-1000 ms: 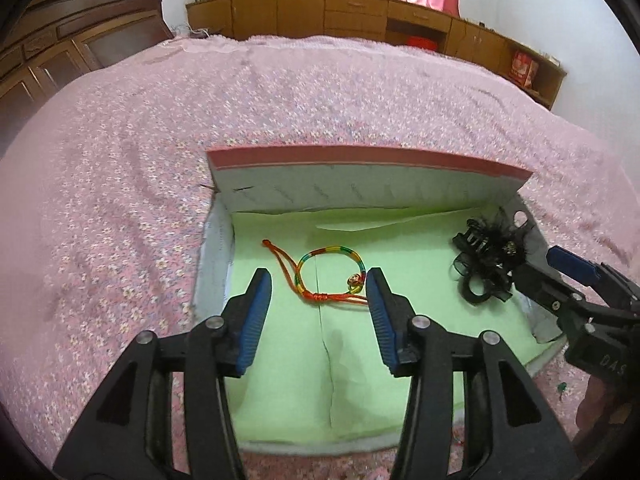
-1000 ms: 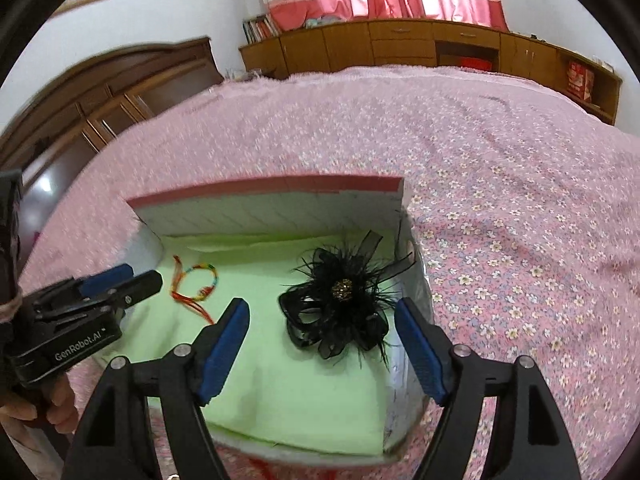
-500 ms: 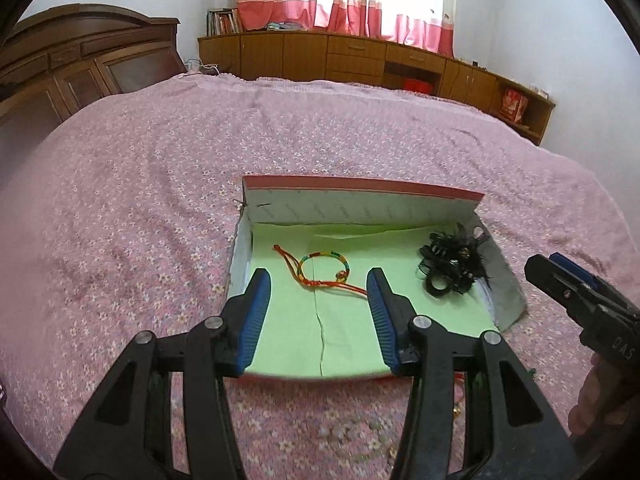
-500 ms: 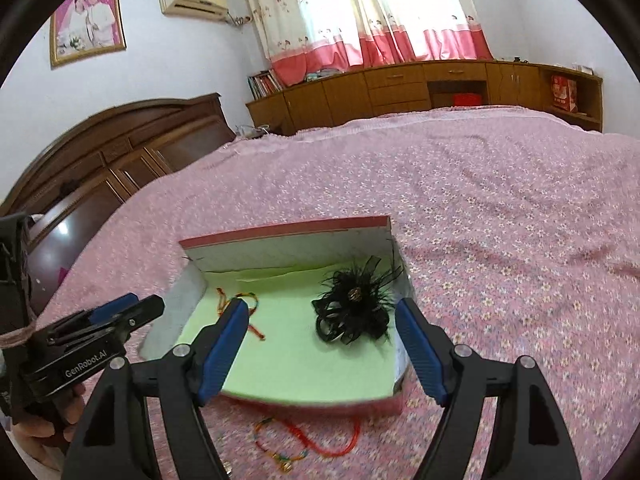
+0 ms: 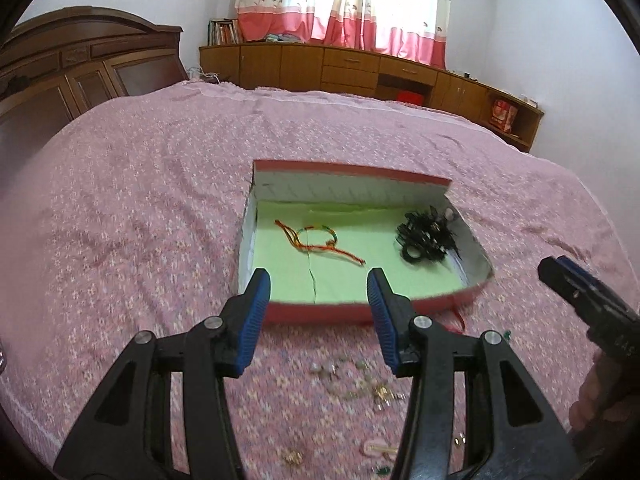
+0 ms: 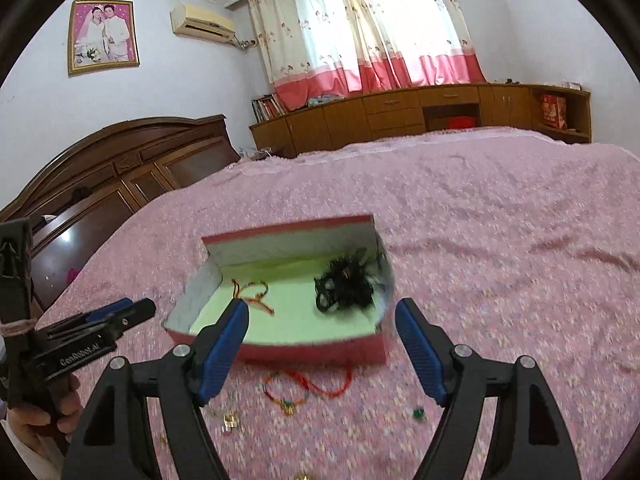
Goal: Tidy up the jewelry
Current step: 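Withdraw both open tools from the box back over the jewelry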
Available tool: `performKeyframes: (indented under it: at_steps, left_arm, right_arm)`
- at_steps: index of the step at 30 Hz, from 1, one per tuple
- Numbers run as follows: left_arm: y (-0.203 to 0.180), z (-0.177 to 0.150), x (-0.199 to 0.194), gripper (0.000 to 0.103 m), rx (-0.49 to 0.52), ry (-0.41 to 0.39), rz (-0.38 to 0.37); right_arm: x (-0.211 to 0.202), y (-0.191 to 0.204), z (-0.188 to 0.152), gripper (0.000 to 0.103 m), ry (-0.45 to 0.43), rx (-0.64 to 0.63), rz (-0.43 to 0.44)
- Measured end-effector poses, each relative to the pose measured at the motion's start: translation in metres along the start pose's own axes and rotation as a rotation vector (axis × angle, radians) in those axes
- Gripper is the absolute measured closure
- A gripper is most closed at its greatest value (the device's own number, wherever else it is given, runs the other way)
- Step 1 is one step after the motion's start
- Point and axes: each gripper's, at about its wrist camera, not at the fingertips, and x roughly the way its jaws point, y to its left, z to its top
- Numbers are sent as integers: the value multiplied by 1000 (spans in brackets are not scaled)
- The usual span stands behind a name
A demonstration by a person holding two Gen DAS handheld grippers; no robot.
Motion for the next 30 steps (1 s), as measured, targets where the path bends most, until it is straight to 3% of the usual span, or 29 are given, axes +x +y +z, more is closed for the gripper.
performKeyframes:
  at_steps: [11, 20, 30]
  left_arm:
    - [0, -43, -5, 61, 47, 113, -2]
    - [15, -75, 2, 61, 8, 204, 11]
    - [17, -105, 13, 61, -15, 306, -28]
  right_arm:
    - [-10, -3, -45, 25, 130, -12, -13]
    - [-5, 0, -69, 25, 242, -23, -13]
    - [9, 5, -96, 28, 370, -18, -14]
